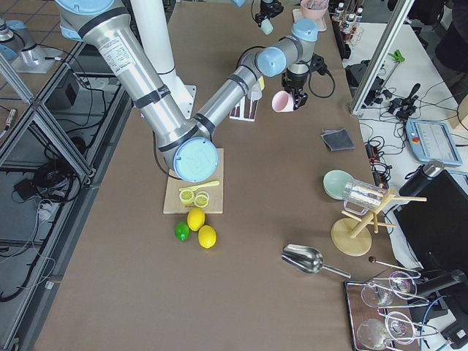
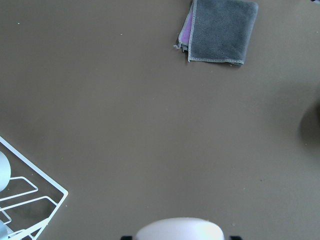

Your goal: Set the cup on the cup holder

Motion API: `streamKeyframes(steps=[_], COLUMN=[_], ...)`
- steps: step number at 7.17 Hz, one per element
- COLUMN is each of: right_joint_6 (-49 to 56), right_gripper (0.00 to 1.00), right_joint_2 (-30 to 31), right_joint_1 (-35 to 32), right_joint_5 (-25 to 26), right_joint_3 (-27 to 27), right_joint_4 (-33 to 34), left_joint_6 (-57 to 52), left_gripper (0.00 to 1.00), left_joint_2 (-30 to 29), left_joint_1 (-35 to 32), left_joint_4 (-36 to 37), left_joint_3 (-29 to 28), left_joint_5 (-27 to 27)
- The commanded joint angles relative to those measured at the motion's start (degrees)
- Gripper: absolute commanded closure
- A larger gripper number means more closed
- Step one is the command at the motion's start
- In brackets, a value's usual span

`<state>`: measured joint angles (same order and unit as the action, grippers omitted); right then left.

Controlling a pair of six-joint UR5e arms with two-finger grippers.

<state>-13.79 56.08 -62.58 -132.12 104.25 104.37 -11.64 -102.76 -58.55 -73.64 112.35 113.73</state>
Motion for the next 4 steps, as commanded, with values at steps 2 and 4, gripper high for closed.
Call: streamKeyframes(steps=[2, 4], right_joint_6=[-1.66, -2.9], right_gripper=[1.0, 1.0], right_joint_2=[-0.09, 0.43], right_joint_1=[0.0, 0.0], right_joint_5=[0.02, 0.2], right_joint_3=[0.26, 0.17], right_joint_4=[-0.3, -3.2], left_joint_6=[3.54, 8.02], left_gripper=[0.34, 0.34], left_joint_2=[2.03, 2.91], left_joint_1=[-2.71, -2.97], left_joint_4=[-16.32, -26.51], left_joint_3=[4.62, 6.55], left_joint_5=[0.35, 0.35])
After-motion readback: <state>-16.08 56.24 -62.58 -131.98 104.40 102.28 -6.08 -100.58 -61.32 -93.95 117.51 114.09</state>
